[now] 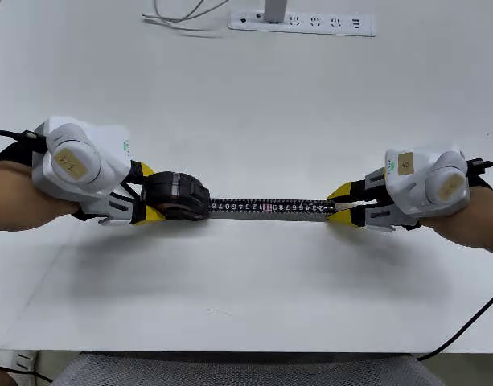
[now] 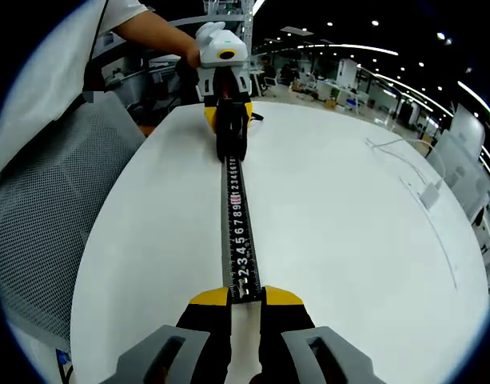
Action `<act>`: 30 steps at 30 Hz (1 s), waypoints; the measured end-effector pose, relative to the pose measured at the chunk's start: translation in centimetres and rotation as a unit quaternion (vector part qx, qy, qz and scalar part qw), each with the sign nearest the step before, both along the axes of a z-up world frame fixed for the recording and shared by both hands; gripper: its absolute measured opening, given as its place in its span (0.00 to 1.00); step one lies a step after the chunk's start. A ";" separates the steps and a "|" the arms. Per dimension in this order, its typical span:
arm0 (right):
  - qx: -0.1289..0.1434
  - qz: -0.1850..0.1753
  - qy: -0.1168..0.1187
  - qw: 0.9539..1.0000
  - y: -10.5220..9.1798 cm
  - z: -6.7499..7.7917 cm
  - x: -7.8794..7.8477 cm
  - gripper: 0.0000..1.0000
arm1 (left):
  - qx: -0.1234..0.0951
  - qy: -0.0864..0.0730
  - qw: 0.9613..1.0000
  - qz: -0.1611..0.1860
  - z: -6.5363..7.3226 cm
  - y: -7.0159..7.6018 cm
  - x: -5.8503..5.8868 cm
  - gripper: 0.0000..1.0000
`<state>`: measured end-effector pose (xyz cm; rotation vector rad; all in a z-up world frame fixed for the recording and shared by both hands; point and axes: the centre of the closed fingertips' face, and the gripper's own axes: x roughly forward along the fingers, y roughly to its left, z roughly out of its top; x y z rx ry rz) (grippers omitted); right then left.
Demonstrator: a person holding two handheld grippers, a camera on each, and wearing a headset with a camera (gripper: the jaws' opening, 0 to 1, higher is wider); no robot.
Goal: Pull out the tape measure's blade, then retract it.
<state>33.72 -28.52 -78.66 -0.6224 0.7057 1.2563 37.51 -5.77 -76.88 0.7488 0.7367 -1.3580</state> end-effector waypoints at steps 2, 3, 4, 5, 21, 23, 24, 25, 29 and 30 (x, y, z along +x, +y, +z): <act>-0.002 0.000 0.003 1.000 -0.4 -0.1 0.0 0.08 | 0.000 0.000 1.000 0.000 0.0 0.0 0.0 0.26; -0.005 0.000 0.004 1.000 -0.6 -0.1 0.0 0.08 | 0.000 -0.001 1.000 0.000 0.0 0.0 0.0 0.26; -0.005 0.000 0.004 1.000 -0.8 -0.1 0.0 0.08 | 0.000 -0.001 1.000 0.000 0.0 0.0 0.0 0.26; -0.006 0.000 0.005 1.000 -1.0 -0.1 -0.1 0.08 | 0.000 -0.001 1.000 0.000 0.0 0.0 0.0 0.26; -0.016 -0.010 0.014 1.000 -3.1 -0.2 -0.5 0.08 | 0.001 -0.002 1.000 -0.003 0.1 -0.1 -0.1 0.26; -0.017 -0.010 0.015 1.000 -3.3 -0.2 -0.5 0.08 | 0.000 -0.001 1.000 -0.003 0.1 -0.1 -0.1 0.26; -0.018 -0.010 0.016 1.000 -3.4 -0.2 -0.5 0.08 | 0.000 -0.001 1.000 -0.002 0.1 -0.1 -0.1 0.26; -0.020 -0.008 0.015 1.000 -3.5 -0.2 -0.5 0.08 | 0.000 -0.001 1.000 -0.002 0.1 -0.1 -0.1 0.26; -0.025 -0.006 0.018 1.000 -3.8 -0.2 -0.6 0.08 | 0.000 -0.001 1.000 -0.003 0.1 -0.1 -0.1 0.26; -0.026 -0.005 0.018 0.999 -3.9 -0.2 -0.6 0.08 | 0.001 -0.001 1.000 -0.003 0.1 -0.1 -0.1 0.26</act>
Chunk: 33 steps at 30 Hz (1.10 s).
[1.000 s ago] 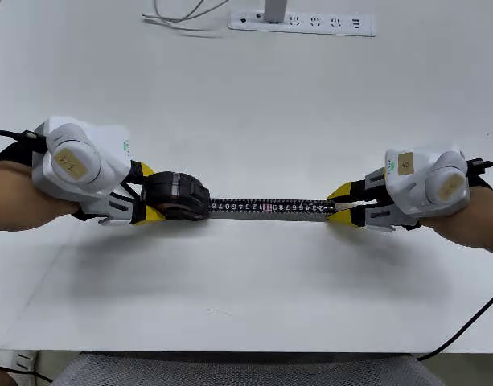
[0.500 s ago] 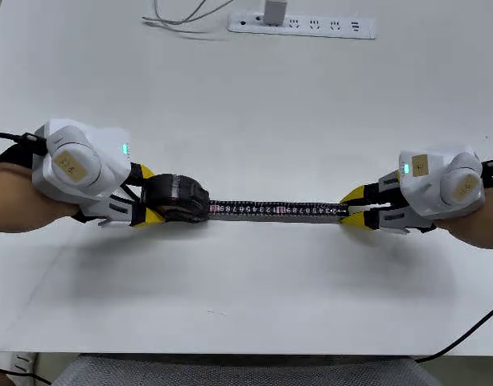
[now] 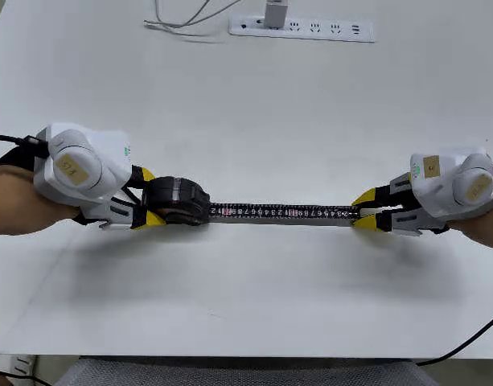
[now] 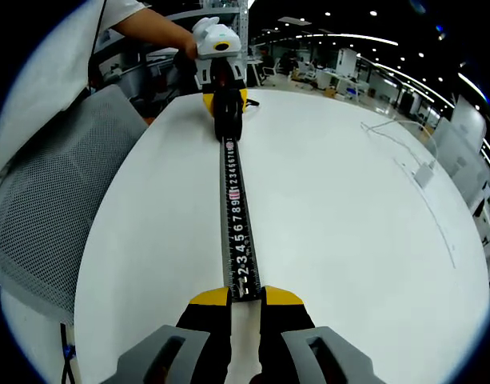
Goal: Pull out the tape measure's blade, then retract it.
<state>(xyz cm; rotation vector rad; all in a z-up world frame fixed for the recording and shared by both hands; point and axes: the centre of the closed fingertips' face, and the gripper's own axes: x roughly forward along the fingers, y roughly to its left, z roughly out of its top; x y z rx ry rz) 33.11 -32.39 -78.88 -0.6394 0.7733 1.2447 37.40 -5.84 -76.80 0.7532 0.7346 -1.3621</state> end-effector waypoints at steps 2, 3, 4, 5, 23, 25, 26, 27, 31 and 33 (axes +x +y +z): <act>-0.002 0.001 0.003 1.000 -0.2 0.0 -0.1 0.08 | 0.001 0.000 1.000 -0.001 0.0 0.0 0.0 0.26; -0.003 0.001 0.002 1.000 -0.3 0.0 -0.1 0.08 | 0.001 0.000 1.000 -0.001 0.0 0.0 0.0 0.26; -0.004 0.001 0.002 1.000 -0.4 0.0 -0.2 0.08 | 0.001 0.000 1.000 -0.001 0.0 0.0 0.0 0.26; -0.004 0.000 0.002 1.000 -0.5 0.0 -0.2 0.08 | 0.001 0.000 1.000 -0.001 0.0 0.0 0.0 0.26; -0.017 -0.006 0.007 1.000 -1.7 0.0 -0.4 0.09 | -0.002 -0.003 1.000 -0.003 0.0 0.0 0.0 0.26; -0.015 -0.009 0.008 1.000 -1.7 0.0 -0.4 0.09 | -0.001 -0.006 1.000 -0.004 0.0 -0.1 0.0 0.26; -0.016 -0.008 0.008 1.000 -1.7 0.0 -0.4 0.09 | -0.001 -0.006 1.000 -0.005 0.0 -0.1 0.0 0.26; -0.017 -0.009 0.009 1.000 -1.6 0.0 -0.4 0.09 | 0.000 -0.007 1.000 -0.005 0.0 -0.1 0.0 0.26; -0.022 -0.010 0.008 1.000 -1.6 -0.1 -0.4 0.09 | 0.002 -0.012 1.000 -0.005 0.0 -0.2 0.0 0.27; -0.025 -0.011 0.008 1.000 -1.6 -0.1 -0.3 0.09 | 0.002 -0.019 1.000 -0.005 0.0 -0.2 0.0 0.27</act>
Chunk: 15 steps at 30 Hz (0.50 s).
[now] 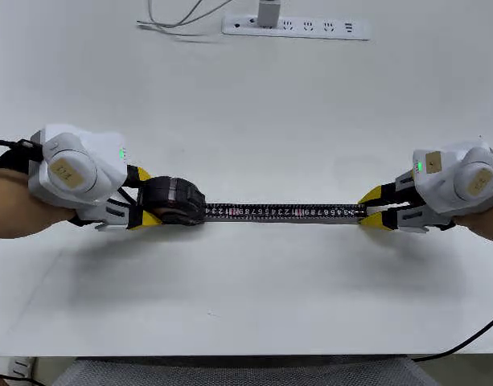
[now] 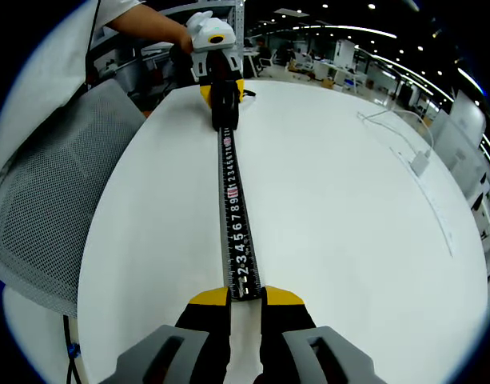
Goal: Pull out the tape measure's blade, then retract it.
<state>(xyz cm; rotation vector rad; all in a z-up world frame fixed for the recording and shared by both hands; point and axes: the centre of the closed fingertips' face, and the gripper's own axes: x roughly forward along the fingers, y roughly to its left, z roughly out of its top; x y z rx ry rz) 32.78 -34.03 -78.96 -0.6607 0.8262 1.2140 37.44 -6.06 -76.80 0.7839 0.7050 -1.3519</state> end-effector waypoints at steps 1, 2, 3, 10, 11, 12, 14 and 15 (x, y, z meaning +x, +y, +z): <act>-0.001 -0.001 0.000 1.000 0.0 0.0 0.0 0.09 | 0.001 -0.004 1.000 0.000 0.0 0.0 0.0 0.27; -0.003 0.000 0.000 1.000 0.0 0.0 0.0 0.10 | 0.004 -0.007 1.000 -0.001 -0.2 0.0 -0.1 0.27; -0.005 0.002 0.000 1.000 0.0 0.0 0.0 0.10 | 0.005 -0.008 1.000 0.000 -0.2 0.0 0.0 0.27; -0.011 0.004 -0.002 1.000 0.0 0.0 0.1 0.11 | 0.012 -0.011 1.000 0.007 -0.2 0.1 0.1 0.28; -0.011 0.004 -0.002 1.000 0.0 0.0 0.1 0.11 | 0.012 -0.009 1.000 0.008 -0.2 0.1 0.1 0.28; -0.011 0.003 -0.002 1.000 0.0 0.0 0.1 0.11 | 0.012 -0.009 1.000 0.006 -0.2 0.1 0.1 0.28; -0.011 -0.002 0.000 1.000 -0.1 0.0 0.1 0.11 | 0.013 -0.009 1.000 0.008 -0.2 0.0 0.1 0.28; -0.011 -0.003 0.000 1.000 -0.1 0.0 0.1 0.11 | 0.014 -0.009 1.000 0.008 -0.2 0.0 0.1 0.28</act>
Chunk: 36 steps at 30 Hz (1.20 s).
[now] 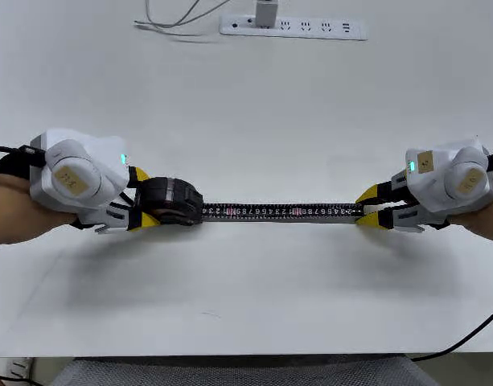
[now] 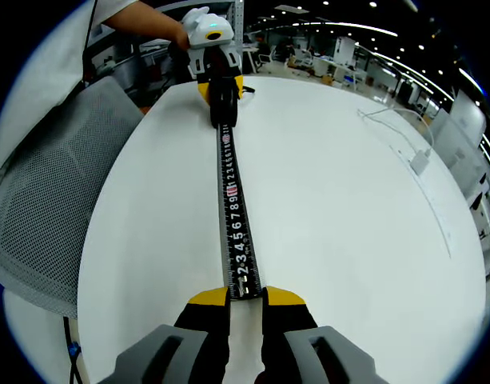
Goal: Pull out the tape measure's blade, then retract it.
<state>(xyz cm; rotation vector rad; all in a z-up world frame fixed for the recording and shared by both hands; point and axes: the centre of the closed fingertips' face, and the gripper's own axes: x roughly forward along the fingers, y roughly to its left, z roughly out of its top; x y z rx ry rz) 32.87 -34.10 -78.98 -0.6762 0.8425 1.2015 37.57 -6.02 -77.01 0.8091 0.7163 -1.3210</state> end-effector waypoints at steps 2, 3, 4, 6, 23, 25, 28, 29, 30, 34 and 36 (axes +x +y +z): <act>0.001 -0.004 0.001 1.000 0.0 0.0 0.0 0.11 | 0.002 -0.002 1.000 0.000 0.0 0.0 0.0 0.28; 0.001 -0.005 0.000 1.000 0.0 0.0 0.0 0.11 | 0.002 -0.002 1.000 0.000 0.0 0.0 0.0 0.28; 0.000 -0.006 0.001 1.000 -0.1 0.0 0.0 0.11 | 0.002 -0.002 1.000 0.001 0.0 0.0 0.0 0.29; 0.000 -0.007 0.001 1.000 -0.1 0.0 0.0 0.12 | 0.002 -0.002 1.000 0.002 0.0 0.0 0.1 0.29; 0.024 -0.058 0.000 0.998 0.4 1.1 0.4 0.20 | -0.004 -0.003 1.000 0.000 0.2 -0.3 -0.2 0.33; 0.023 -0.064 -0.003 0.998 0.4 1.1 0.5 0.23 | -0.017 0.001 1.000 0.018 0.6 -0.2 -0.1 0.35; 0.043 -0.090 -0.007 0.995 0.6 1.6 0.7 0.26 | -0.028 0.007 0.999 0.036 1.0 -0.1 -0.1 0.38; 0.043 -0.095 -0.007 0.995 0.4 1.8 0.6 0.27 | -0.030 0.007 0.999 0.038 1.1 0.0 -0.2 0.39; 0.041 -0.096 -0.008 0.994 0.4 1.7 0.6 0.27 | -0.031 0.007 0.999 0.040 1.1 0.0 -0.2 0.39; 0.051 -0.114 -0.013 0.992 0.3 2.2 0.3 0.29 | -0.047 0.009 0.997 0.060 1.6 0.3 -0.3 0.40; 0.052 -0.124 -0.017 0.991 0.2 2.3 0.2 0.30 | -0.058 0.010 0.996 0.070 1.8 0.5 -0.4 0.40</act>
